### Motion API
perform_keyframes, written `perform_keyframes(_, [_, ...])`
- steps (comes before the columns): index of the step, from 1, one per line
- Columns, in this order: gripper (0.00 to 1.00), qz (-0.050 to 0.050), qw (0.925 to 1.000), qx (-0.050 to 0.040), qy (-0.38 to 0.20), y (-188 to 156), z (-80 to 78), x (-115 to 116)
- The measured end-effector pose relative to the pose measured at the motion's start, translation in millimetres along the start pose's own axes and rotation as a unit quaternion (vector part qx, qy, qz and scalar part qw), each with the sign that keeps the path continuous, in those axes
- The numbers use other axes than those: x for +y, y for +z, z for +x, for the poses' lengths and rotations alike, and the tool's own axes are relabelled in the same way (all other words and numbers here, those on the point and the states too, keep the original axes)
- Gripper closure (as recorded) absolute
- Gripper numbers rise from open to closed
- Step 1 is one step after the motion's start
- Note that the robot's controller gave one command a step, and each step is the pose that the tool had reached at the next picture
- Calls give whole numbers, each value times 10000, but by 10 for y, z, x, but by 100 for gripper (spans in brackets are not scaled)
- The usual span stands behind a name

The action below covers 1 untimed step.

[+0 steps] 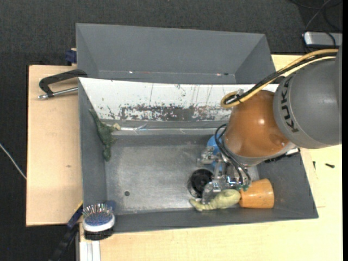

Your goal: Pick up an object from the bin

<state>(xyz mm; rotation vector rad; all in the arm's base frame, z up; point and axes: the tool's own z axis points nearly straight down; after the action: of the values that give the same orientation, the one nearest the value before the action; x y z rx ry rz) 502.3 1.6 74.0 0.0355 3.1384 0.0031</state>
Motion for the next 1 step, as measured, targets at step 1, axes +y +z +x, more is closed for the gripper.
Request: perform_keyframes(1, [100, -4, 10000, -16, -4, -11, -6, 5])
